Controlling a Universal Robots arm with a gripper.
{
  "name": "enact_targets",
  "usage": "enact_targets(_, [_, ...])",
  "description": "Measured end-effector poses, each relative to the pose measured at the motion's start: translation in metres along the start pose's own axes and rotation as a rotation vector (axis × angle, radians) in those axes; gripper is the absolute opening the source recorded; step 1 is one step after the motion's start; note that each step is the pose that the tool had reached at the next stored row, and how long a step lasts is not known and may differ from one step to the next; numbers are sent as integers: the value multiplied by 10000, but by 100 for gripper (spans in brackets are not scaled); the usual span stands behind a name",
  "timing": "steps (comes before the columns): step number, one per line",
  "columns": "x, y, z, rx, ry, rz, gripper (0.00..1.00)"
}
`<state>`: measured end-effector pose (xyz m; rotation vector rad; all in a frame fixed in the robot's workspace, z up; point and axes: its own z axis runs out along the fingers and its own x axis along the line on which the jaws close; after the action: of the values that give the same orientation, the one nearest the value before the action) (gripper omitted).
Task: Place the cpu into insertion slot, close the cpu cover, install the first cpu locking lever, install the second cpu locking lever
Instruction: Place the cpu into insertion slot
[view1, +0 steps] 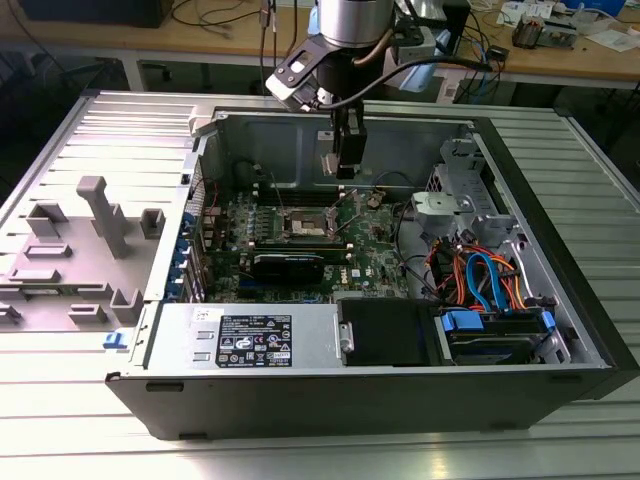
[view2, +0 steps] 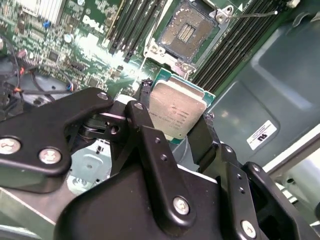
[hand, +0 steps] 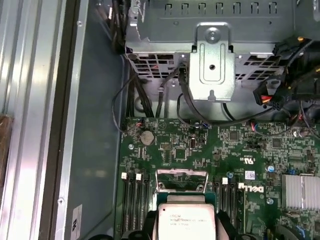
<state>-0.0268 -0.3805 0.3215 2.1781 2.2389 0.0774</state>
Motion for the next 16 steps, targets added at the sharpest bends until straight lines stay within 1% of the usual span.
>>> enact_targets(1, [0, -3, 17, 58, -4, 112, 55])
enact_targets(3, [0, -9, 33, 104, -5, 178, 55])
enact_targets(4, [0, -22, 47, 147, -6, 225, 55])
enact_targets(7, [0, -49, 67, 212, -9, 318, 55])
enact_targets(10, [0, -69, 90, 297, -11, 412, 55])
enact_targets(11, [0, -75, 96, 317, -12, 439, 55])
enact_targets(16, [0, -77, 99, 317, -13, 445, 55])
